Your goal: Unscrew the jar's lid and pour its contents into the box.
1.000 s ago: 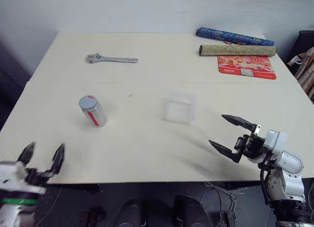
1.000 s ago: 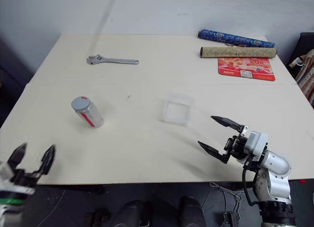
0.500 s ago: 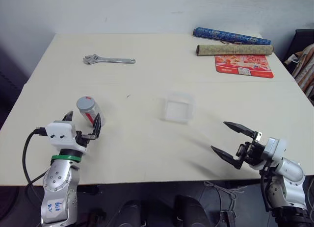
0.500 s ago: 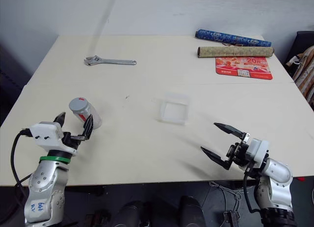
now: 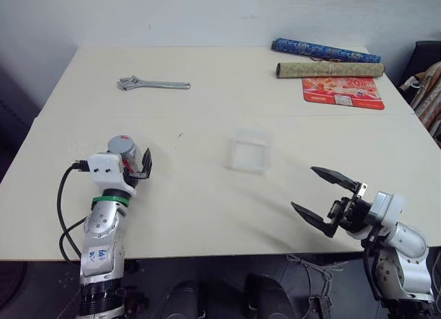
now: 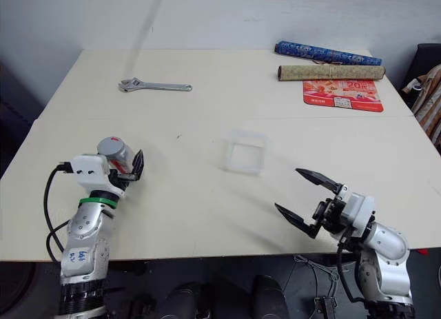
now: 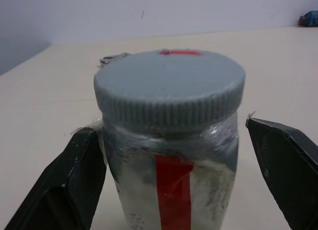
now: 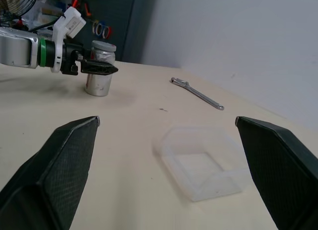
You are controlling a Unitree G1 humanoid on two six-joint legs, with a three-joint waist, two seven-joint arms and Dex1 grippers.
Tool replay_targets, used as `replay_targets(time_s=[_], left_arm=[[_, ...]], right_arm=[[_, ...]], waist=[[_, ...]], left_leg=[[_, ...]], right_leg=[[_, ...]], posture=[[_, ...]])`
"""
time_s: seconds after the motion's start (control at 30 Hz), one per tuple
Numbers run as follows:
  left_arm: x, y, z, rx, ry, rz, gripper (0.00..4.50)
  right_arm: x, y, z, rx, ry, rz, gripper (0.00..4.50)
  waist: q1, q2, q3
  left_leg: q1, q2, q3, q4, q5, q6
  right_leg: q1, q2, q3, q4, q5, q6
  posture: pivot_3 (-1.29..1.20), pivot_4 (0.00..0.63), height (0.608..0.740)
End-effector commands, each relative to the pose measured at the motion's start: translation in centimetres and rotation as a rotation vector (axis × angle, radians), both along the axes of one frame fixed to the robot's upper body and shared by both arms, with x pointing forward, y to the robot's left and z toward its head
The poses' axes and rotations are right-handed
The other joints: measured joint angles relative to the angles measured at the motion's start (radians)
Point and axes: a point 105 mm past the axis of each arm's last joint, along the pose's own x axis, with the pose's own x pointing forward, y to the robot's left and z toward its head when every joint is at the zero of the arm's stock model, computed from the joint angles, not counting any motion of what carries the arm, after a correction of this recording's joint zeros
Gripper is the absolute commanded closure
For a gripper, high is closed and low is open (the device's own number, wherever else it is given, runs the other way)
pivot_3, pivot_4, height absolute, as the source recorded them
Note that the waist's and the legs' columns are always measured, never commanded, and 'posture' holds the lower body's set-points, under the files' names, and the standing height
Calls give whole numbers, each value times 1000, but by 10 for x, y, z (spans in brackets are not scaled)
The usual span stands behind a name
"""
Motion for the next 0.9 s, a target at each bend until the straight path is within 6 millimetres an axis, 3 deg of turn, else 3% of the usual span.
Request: replay_targets(time_s=[0.03,0.27,0.33,0.4,0.47,0.57,0.77,0.9], left_arm=[[2,2,10,31,-52,-1,199],[5,1,9,46,-69,-27,2157],[5,1,12,42,-88,-48,2152],[4,-2,29,15,-157,-149,2152],[-1,-16,54,-19,-219,-365,2152],[-23,-55,87,46,-203,-842,2152],[-37,-103,105,242,-60,-1266,2152],[-42,-132,109,284,-61,-1393,2152]], right_arm=[[-3,1,12,-2,-33,-13,0],[1,5,18,7,-17,-25,0],[4,8,21,21,-6,-27,0],[9,13,29,45,35,-22,0],[12,24,41,37,78,2,0],[16,51,65,8,174,69,0],[7,104,117,-14,255,313,0],[14,121,126,-97,271,303,0]], waist=[[1,0,0],[5,0,0],[8,0,0],[8,0,0],[7,0,0],[1,0,0],[-5,2,1],[-4,2,1]], left_leg=[[0,0,0,0,0,0],[0,0,0,0,0,0],[0,0,0,0,0,1],[0,0,0,0,0,0],[-1,0,0,0,0,0],[-3,1,0,1,1,-1],[-5,0,-2,1,4,2],[-7,0,-1,1,4,4]], right_leg=[[0,0,0,0,0,0],[0,0,0,0,0,0],[0,0,0,0,0,0],[0,0,0,0,0,0],[-2,0,0,1,0,0],[-5,-2,2,2,0,0],[-6,0,1,4,-1,-2],[-7,9,-2,7,-1,-2]], posture=[[0,150,740],[0,150,740],[0,150,740],[0,150,740],[0,150,740],[0,150,740],[0,150,740],[0,150,740]])
